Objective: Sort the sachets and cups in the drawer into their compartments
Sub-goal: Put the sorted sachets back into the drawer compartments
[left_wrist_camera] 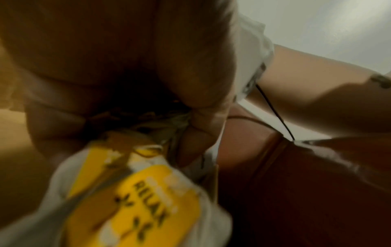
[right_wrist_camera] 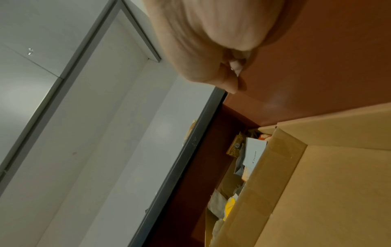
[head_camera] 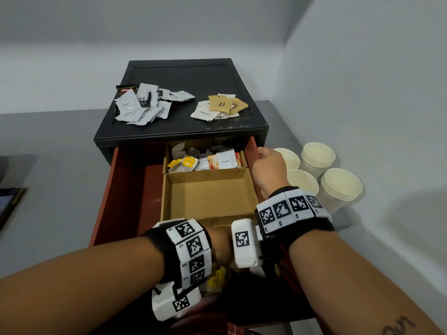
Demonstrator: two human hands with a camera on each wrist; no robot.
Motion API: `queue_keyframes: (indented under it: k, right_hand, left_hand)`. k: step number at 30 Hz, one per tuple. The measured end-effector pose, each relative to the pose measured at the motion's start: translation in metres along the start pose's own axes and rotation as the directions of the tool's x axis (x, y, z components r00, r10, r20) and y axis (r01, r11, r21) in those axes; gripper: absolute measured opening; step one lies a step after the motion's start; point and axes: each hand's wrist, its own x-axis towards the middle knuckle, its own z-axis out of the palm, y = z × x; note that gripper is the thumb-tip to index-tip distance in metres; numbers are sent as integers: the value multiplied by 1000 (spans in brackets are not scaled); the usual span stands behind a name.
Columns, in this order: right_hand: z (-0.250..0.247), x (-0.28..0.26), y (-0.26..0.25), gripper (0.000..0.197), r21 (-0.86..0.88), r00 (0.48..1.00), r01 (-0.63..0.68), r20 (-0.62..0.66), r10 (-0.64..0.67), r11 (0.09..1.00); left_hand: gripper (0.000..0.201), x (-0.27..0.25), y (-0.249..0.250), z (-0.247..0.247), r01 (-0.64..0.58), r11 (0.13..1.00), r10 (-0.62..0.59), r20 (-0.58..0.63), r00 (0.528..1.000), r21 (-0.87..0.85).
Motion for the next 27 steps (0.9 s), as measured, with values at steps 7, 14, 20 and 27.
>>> queue_keyframes:
  k: [7,14,20,27]
  right_hand:
    - [-2,3,1,45,16,1000,7,10,-7,1000]
    - [-5,-7,-11,37,-55,989,145,4,-145,988]
    - [18,-52,-31,12,-390,764,584,561,-320,711]
    - [57,-86,7,23,-477,395,856,853,342,199]
  left_hand:
    - [39,-8,-29,-40,82,978,-80,13,997,-190]
    - [61,-40,-54,-66,-176,653,-96,-311,946,-737]
    - [66,-53,-78,-70,-519,256,-182,-568,802,-815]
    - [16,-49,-88,-60,-651,22,-383,-608,695,-759]
